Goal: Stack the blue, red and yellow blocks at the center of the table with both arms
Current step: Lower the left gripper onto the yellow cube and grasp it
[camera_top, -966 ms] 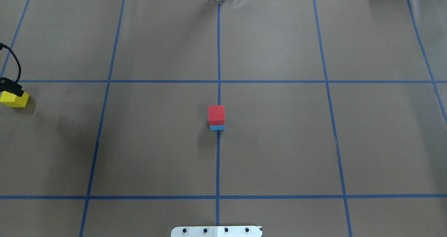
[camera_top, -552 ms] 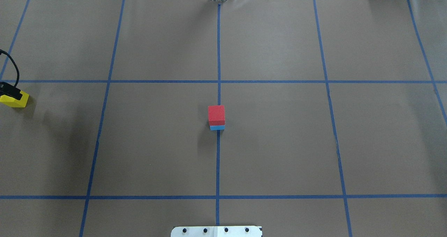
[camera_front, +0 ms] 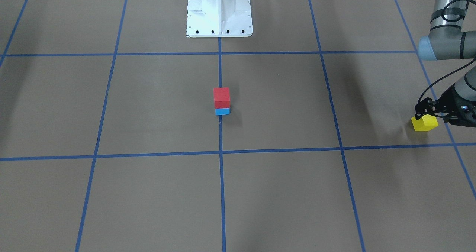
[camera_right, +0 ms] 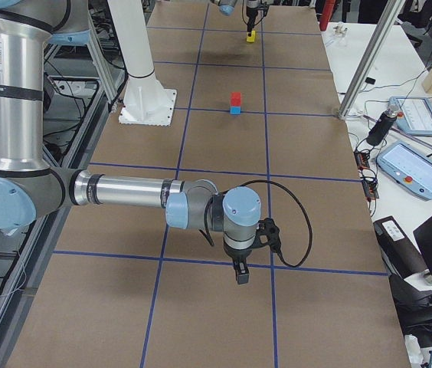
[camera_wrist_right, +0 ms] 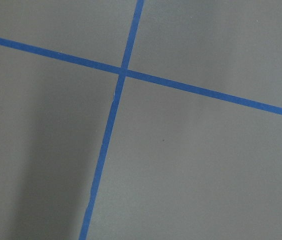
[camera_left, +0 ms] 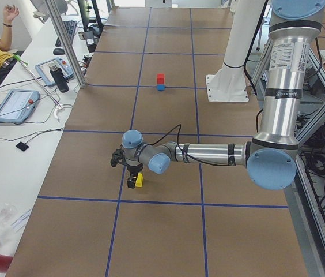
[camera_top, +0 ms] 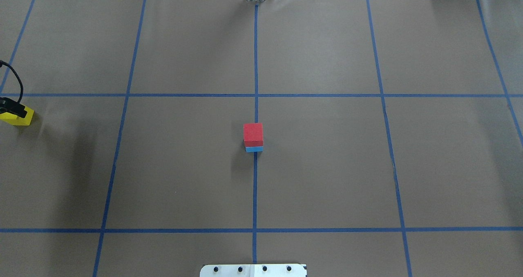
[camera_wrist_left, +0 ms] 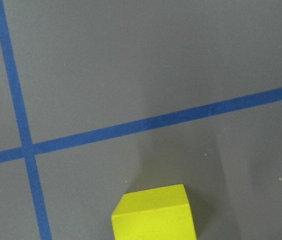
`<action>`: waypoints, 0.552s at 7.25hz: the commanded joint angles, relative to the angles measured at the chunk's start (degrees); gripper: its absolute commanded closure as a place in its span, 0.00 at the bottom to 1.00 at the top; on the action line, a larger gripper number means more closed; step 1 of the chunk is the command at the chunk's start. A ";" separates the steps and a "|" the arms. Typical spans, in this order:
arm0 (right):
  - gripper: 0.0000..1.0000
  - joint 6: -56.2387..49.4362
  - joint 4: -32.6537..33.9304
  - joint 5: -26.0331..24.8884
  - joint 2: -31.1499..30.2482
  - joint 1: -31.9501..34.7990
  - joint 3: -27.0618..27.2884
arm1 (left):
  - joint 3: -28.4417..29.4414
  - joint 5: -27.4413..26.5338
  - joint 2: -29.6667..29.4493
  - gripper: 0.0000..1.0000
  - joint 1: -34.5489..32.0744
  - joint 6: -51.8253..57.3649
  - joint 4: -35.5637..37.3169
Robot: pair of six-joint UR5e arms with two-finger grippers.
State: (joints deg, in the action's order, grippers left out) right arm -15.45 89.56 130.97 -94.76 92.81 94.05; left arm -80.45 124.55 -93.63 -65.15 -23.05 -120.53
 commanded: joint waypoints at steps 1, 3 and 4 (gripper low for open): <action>0.01 -0.01 0.00 -0.01 0.19 0.09 -0.09 | 2.82 -0.01 -0.06 0.46 0.11 -0.86 -4.16; 0.01 -0.02 0.00 -0.01 0.19 0.09 -0.01 | 2.40 -0.01 0.12 1.00 0.11 -1.03 -5.49; 0.01 -0.02 0.00 -0.01 0.19 0.00 0.17 | 0.22 0.42 0.03 1.00 0.11 -1.12 -5.24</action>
State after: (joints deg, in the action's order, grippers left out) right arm -15.46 89.56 130.96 -94.57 92.86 94.05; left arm -78.52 124.64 -93.58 -65.04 -24.04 -125.48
